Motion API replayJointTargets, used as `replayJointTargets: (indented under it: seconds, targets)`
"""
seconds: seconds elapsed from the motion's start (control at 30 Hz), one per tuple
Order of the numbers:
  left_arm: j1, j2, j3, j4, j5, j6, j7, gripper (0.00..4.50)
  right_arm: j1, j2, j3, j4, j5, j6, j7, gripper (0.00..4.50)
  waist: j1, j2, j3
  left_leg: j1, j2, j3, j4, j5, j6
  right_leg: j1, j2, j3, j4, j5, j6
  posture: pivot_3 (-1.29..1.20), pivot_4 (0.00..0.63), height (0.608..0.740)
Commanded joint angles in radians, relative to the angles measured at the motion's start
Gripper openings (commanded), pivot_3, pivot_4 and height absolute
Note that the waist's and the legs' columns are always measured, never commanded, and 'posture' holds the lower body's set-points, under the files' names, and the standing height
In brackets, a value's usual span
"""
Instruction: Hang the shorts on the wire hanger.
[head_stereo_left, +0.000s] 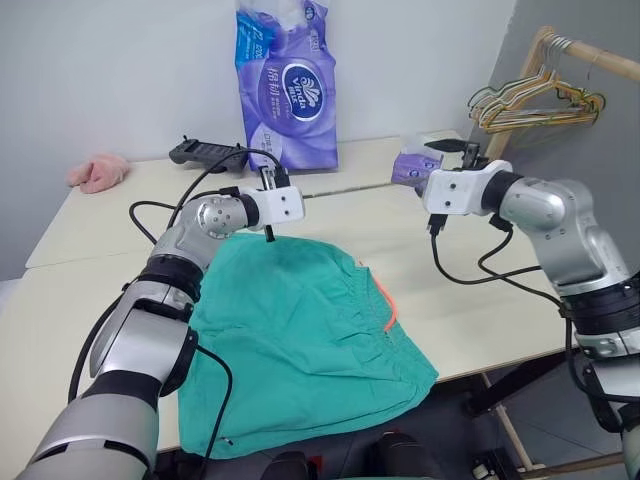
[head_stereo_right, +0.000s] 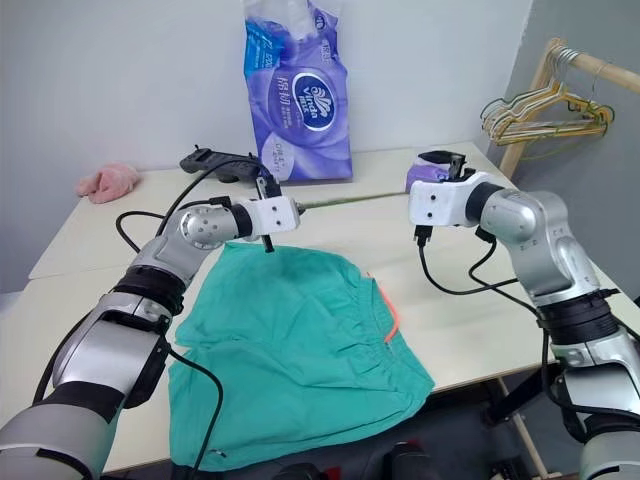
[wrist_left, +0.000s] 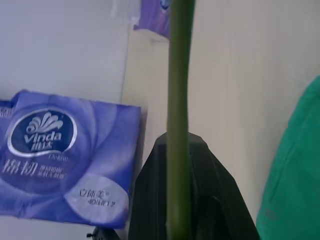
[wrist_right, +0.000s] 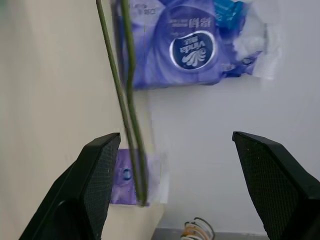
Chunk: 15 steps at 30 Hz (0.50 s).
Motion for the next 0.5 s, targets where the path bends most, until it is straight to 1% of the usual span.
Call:
replayJointTargets:
  seconds: [0.03, 0.23, 0.27, 0.47, 0.5]
  targets:
    - [0.011, -0.001, 0.005, -0.078, -0.003, -0.014, 0.01, 0.0, -0.033, 0.008, 0.016, 0.066, -0.031, -0.01, -0.022, 3.81, 0.002, 0.0, 0.0, 0.0, 0.0, 0.0, 0.0, 0.0, 0.0, 0.0, 0.0, 0.0, 0.0, 0.0, 0.0, -0.05, 0.019, 0.74]
    - [0.056, -0.004, 0.004, -0.173, 0.001, 0.008, 0.003, 0.0, -0.073, 0.026, 0.063, 0.201, -0.084, -0.003, -0.029, 3.81, 0.007, 0.0, 0.0, 0.0, 0.0, 0.0, 0.0, 0.0, 0.0, 0.0, 0.0, 0.0, 0.0, 0.0, 0.0, -0.05, 0.019, 0.74]
    - [0.062, -0.002, 0.004, -0.185, 0.003, 0.01, 0.003, 0.0, -0.081, 0.033, 0.068, 0.218, -0.09, 0.0, -0.03, 3.81, 0.007, 0.0, 0.0, 0.0, 0.0, 0.0, 0.0, 0.0, 0.0, 0.0, 0.0, 0.0, 0.0, 0.0, 0.0, -0.03, 0.011, 0.74]
    - [0.084, 0.009, -0.001, -0.222, 0.013, 0.022, 0.0, 0.0, -0.107, 0.051, 0.071, 0.257, -0.1, 0.01, -0.049, 3.81, 0.011, 0.0, 0.0, 0.0, 0.0, 0.0, 0.0, 0.0, 0.0, 0.0, 0.0, -0.001, 0.001, 0.001, -0.001, -0.02, 0.005, 0.74]
    - [0.086, 0.012, -0.002, -0.222, 0.015, 0.021, -0.001, 0.0, -0.102, 0.047, 0.068, 0.246, -0.095, 0.011, -0.036, 3.65, 0.011, 0.0, 0.0, 0.0, 0.0, 0.0, 0.0, 0.0, 0.0, 0.0, 0.0, -0.001, 0.001, 0.001, -0.001, -0.02, 0.007, 0.74]
